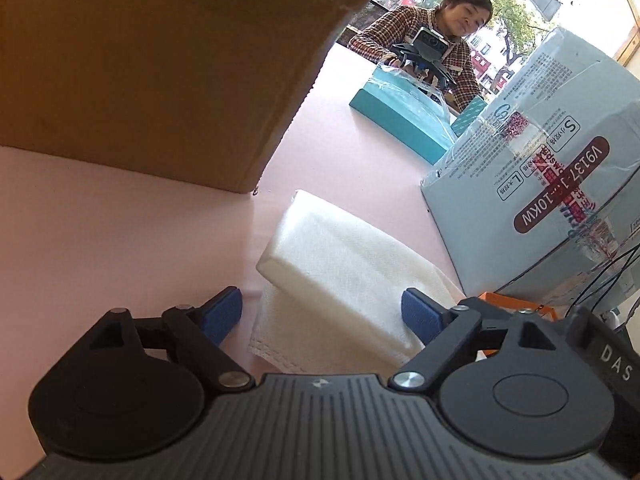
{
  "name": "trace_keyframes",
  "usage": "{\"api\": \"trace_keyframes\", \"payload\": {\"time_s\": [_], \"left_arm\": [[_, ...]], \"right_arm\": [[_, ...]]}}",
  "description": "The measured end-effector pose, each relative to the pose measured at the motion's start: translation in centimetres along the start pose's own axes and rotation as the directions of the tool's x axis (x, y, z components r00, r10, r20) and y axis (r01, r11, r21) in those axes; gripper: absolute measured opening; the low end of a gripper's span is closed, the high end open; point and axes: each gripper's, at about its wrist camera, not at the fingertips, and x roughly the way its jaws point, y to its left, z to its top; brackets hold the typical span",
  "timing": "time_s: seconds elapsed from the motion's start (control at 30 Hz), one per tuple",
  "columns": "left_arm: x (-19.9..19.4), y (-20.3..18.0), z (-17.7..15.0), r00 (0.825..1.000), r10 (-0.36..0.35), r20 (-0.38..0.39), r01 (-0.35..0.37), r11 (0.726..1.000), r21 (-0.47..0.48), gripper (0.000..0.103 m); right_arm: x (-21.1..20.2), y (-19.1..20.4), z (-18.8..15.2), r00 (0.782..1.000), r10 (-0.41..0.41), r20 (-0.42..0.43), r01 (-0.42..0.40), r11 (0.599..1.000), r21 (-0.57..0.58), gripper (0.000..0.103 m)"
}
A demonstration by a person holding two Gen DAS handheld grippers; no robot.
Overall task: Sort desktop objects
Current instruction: 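Close the left gripper on the white tissue, then lift the white tissue with the left gripper and carry it over the box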
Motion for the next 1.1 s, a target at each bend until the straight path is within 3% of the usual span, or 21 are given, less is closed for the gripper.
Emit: {"api": "trace_keyframes", "payload": {"time_s": [0.03,0.07,0.1,0.3,0.4,0.77,1.1], "left_arm": [[-0.1,0.2,0.0,1.0,0.002,0.002,-0.002,1.0,-0.003,0.055],[-0.1,0.4,0.0,1.0,-0.001,-0.001,0.001,1.0,-0.013,0.048],[0.1,0.6,0.0,1.0,-0.005,-0.007,0.005,1.0,-0.024,0.038],[0.5,0.2,-0.5,0.999,-0.031,-0.035,0.031,1.0,-0.003,0.012],[0.3,-0.3,-0.7,1.0,-0.02,-0.018,0.021,0.999,0.036,0.009],[-2.1,-1.1,-1.5,0.997,0.025,0.068,-0.034,0.99,0.134,0.006],[-7.2,-0.8,-1.6,0.989,0.03,0.143,-0.055,0.983,0.177,0.005]], "right_arm": [[0.0,0.1,-0.2,1.0,0.0,-0.004,0.0,1.0,-0.006,0.069],[0.1,0.0,-0.3,1.0,-0.01,-0.008,0.01,1.0,-0.006,0.061],[0.1,-0.1,-0.4,1.0,-0.028,0.002,0.028,1.0,-0.011,0.043],[0.0,-1.5,-0.4,0.998,0.056,0.011,-0.057,0.997,0.057,0.025],[-0.3,-1.5,-0.6,0.997,0.075,0.029,-0.076,0.996,0.039,0.016],[-1.6,2.1,-2.0,0.995,0.046,0.086,-0.03,0.984,-0.174,0.012],[-5.5,6.3,-3.9,0.981,0.096,0.17,-0.026,0.927,-0.374,0.008]]}}
